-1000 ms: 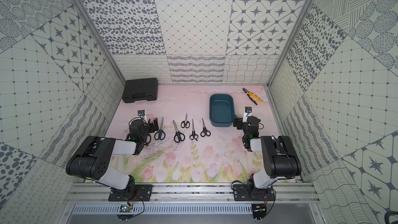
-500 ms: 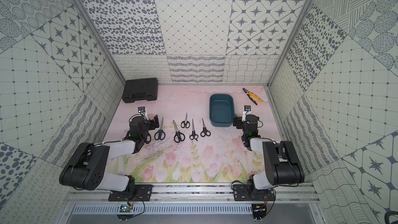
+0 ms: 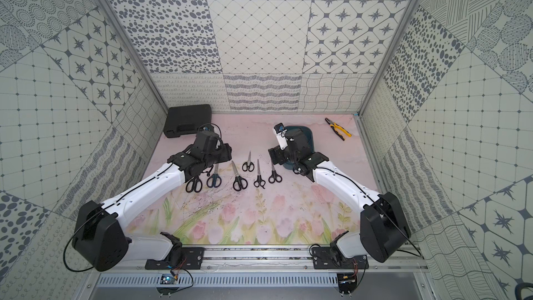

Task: Put the scissors into the storage box
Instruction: Pick up the scissors from the center of the board.

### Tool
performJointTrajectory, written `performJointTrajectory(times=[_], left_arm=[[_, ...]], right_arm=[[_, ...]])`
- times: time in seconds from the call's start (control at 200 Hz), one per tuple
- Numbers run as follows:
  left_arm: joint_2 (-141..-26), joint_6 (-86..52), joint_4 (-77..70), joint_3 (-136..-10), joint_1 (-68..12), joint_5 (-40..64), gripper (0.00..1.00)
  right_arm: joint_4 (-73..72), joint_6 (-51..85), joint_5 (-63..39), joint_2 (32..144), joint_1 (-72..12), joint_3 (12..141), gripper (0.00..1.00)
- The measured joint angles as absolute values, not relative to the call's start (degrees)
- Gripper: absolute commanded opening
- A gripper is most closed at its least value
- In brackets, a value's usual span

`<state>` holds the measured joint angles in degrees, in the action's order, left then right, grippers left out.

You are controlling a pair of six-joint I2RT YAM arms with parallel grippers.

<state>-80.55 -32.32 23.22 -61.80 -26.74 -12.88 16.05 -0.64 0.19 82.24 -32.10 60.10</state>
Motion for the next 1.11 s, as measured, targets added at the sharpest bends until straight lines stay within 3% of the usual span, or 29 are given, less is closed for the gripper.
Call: performJointTrajectory(times=[0.39,0.73,1.106], left_arm=[[-94.52,-43.81,44.80,-66.92,-34.65,-2.79,0.52],[-101.51,-46.24,47.46,-69.63,-34.85,-0.19,0.46],[-106.94,-46.22,47.66,-74.43,-34.79,-0.23,0.41]], right_arm=[[23.03,2.46,0.71,81.97,-31.38,58.48,0.87],[16.38,-3.27,-8.25,74.52,-37.58,46.57,0.89],[10.85,-3.70,-8.05,74.22,-37.87,44.34,0.90]])
